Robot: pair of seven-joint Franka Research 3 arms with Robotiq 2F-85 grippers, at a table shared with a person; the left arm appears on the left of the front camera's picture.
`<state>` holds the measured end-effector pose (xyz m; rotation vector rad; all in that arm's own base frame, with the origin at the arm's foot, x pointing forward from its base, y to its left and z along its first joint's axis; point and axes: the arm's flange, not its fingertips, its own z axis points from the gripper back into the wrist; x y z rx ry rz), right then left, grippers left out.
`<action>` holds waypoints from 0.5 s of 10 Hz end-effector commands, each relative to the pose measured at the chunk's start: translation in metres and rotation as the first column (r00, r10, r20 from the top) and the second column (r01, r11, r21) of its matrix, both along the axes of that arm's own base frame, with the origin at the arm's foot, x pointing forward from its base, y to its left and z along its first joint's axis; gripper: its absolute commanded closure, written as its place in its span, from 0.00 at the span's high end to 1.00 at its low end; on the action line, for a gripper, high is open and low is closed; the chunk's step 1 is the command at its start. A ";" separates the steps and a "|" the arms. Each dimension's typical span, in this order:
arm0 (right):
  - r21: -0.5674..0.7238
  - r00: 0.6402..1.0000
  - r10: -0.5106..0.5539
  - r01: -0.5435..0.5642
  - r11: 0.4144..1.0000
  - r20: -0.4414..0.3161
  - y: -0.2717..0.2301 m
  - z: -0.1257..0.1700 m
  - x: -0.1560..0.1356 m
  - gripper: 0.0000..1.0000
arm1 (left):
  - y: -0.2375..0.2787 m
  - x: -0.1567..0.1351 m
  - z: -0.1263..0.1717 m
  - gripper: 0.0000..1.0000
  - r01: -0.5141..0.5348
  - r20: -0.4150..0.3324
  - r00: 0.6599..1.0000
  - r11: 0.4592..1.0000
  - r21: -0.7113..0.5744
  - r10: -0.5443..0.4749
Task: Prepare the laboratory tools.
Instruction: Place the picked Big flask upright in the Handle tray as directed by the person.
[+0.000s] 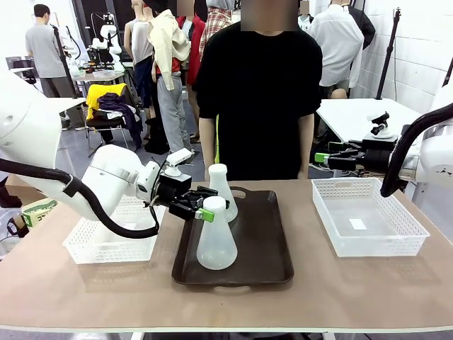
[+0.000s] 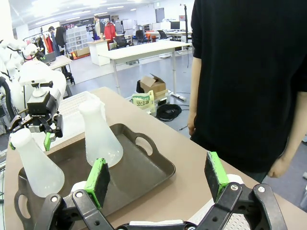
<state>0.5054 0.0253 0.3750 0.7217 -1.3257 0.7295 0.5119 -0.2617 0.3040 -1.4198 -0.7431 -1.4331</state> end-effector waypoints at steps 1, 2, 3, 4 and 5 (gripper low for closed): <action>-0.009 1.000 0.002 -0.002 1.000 -0.015 0.001 0.001 0.001 1.00 | 0.007 -0.009 0.007 1.00 -0.008 -0.017 1.000 0.999 0.042 0.009; -0.009 1.000 0.002 -0.002 1.000 -0.015 0.001 0.001 0.001 1.00 | 0.009 -0.011 0.008 1.00 -0.015 -0.033 0.999 0.999 0.042 0.016; -0.009 1.000 0.002 -0.002 1.000 -0.015 0.001 0.001 0.001 1.00 | 0.012 -0.012 0.008 1.00 -0.008 -0.051 0.999 0.998 0.055 0.011; -0.009 1.000 0.002 -0.002 1.000 -0.015 0.001 0.001 0.001 1.00 | 0.005 -0.006 0.003 1.00 -0.006 -0.013 1.000 1.000 0.009 0.006; -0.009 1.000 0.002 -0.002 1.000 -0.015 0.001 0.001 0.001 1.00 | 0.005 -0.006 0.003 1.00 -0.006 -0.013 1.000 1.000 0.009 0.006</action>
